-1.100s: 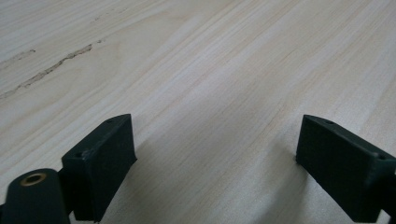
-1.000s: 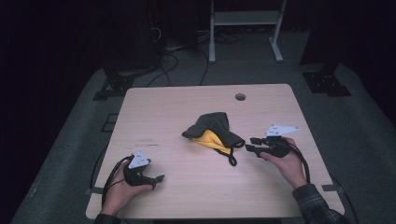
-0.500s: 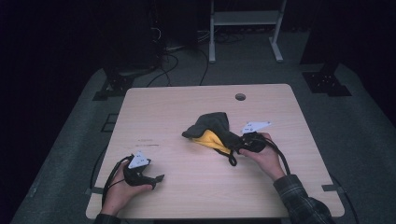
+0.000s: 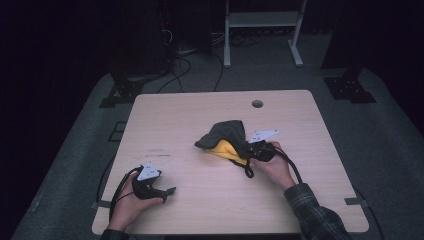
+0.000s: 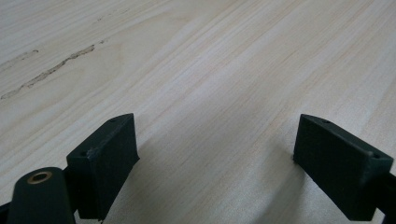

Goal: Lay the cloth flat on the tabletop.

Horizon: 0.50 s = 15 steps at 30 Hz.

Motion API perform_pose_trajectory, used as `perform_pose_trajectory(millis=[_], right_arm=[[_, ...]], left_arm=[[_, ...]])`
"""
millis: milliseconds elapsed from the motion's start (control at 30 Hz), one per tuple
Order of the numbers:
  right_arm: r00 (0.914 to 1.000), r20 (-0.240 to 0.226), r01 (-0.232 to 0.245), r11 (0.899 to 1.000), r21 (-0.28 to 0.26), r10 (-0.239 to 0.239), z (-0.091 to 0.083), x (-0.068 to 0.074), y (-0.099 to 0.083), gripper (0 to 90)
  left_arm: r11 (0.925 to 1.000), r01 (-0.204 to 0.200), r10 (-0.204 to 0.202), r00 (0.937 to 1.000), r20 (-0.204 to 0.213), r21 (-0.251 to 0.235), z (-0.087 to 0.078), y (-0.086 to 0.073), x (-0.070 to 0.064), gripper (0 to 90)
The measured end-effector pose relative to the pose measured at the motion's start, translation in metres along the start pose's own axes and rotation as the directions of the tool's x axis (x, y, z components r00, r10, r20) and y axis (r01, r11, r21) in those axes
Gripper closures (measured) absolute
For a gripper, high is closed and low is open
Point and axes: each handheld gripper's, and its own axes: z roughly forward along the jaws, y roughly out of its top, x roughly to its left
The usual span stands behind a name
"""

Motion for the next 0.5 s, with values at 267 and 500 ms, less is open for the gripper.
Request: perform_pose_trajectory(millis=[267, 500], right_arm=[[0.9995, -0.032, 0.000, 0.997, -0.079, -0.002, -0.043, 0.011, 0.003, 87.6], [0.9993, -0.038, 0.003, 0.991, -0.136, -0.008, -0.075, 0.018, 0.003, 87.7]], left_arm=[[1.0000, -0.001, 0.001, 1.0000, 0.000, 0.000, 0.000, 0.000, 0.000, 12.5], [0.9999, 0.009, -0.009, 1.0000, -0.002, -0.010, -0.001, 0.001, -0.001, 20.0]])
